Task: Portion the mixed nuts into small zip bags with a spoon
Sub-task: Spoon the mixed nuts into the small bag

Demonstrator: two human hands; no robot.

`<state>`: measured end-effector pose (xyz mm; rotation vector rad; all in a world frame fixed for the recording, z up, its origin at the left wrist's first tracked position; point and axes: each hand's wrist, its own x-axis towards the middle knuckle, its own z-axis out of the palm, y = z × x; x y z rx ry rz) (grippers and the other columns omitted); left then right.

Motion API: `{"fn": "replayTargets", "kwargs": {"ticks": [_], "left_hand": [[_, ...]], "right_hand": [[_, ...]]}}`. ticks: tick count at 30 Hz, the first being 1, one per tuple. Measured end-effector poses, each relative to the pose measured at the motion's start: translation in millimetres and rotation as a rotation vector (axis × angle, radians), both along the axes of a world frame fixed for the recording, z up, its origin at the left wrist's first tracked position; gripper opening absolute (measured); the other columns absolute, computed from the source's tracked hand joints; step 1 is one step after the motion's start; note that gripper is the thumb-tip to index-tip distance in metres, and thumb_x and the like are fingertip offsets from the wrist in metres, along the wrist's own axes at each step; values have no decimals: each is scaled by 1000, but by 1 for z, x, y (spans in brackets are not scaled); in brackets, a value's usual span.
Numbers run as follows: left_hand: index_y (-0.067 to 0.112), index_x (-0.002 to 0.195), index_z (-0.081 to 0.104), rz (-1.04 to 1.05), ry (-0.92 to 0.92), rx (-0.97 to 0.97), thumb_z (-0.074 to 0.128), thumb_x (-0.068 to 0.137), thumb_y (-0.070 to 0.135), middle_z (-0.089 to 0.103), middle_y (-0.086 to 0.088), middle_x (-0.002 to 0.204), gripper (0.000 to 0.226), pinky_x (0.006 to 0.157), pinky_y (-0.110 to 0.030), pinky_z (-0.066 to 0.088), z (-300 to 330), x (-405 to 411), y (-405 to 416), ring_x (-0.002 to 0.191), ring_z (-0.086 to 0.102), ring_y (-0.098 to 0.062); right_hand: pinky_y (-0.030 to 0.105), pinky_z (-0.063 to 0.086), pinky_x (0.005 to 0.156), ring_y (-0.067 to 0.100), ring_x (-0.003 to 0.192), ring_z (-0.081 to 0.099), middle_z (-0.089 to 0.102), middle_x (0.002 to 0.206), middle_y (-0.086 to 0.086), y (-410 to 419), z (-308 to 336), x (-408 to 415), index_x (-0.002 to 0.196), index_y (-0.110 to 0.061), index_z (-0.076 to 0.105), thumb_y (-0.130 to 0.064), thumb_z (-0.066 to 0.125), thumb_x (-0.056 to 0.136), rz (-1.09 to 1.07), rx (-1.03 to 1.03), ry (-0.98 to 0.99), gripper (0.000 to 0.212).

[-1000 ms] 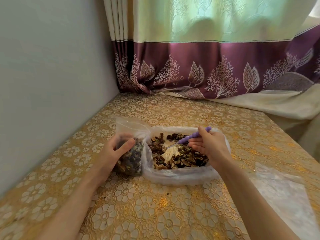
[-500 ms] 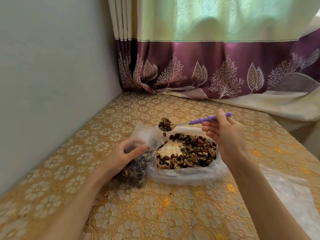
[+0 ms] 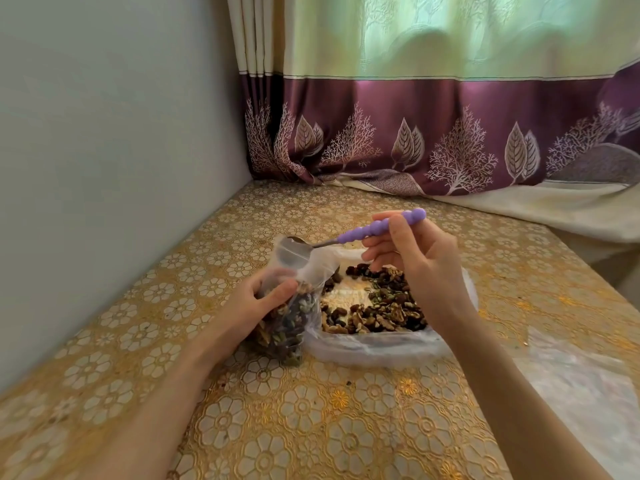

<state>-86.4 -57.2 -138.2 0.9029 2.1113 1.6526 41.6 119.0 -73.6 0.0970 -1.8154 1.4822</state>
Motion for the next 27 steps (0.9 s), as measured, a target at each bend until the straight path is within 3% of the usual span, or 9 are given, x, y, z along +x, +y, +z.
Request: {"fn": "replayTargets", "kwargs": {"ticks": [3,6,10,13,18,22,27], "left_hand": [[33,110,62,4,-1,28,59,59,65,66,14,102,60,70,-10,48,-1,-2,-1,89,62,3],[30,107,64,6,-22,48,59,57,66,70,6,102,62,78,-23,51,-2,-2,-2,94,65,-8],[27,99,66,18,-32,69,64,51,72,71,5,99,66,79,-28,53,-3,-2,-2,93,66,-12],[25,100,66,59,-64,116,64,56,65,71,2,100,60,85,-36,52,-4,-3,-3,96,66,-17],[21,106,64,102,-77,149,63,58,63,70,0,104,64,87,-35,51,-5,-5,-4,98,65,-17],[21,104,64,110,-82,135,62,67,54,70,0,102,50,85,-34,50,-6,-5,-3,98,65,-18],[21,101,64,124,-76,129,63,65,55,70,1,100,49,77,-26,48,-6,-5,-2,94,65,-15]], "right_hand": [[21,54,61,14,67,66,72,75,0,5,0,0,95,-6,59,-15,39,99,-22,-101,20,22],[22,53,58,16,65,65,67,75,10,13,0,0,93,-4,61,-21,43,97,-120,-226,62,24],[20,51,54,15,59,62,67,67,3,28,0,2,84,-9,63,-23,43,100,-258,-280,96,29],[20,49,51,12,55,60,68,62,-1,39,-5,3,78,-8,62,-23,44,100,-303,-255,4,32],[16,45,45,10,50,55,65,53,-5,50,-21,0,74,-10,61,-22,45,99,-330,-157,-208,32],[12,42,43,-1,43,50,64,50,-12,54,-23,0,72,-12,58,-22,43,100,-371,-74,-274,33],[12,42,43,2,42,52,62,48,-6,56,-25,-1,70,-10,60,-24,46,98,-342,-106,-369,34]]}}
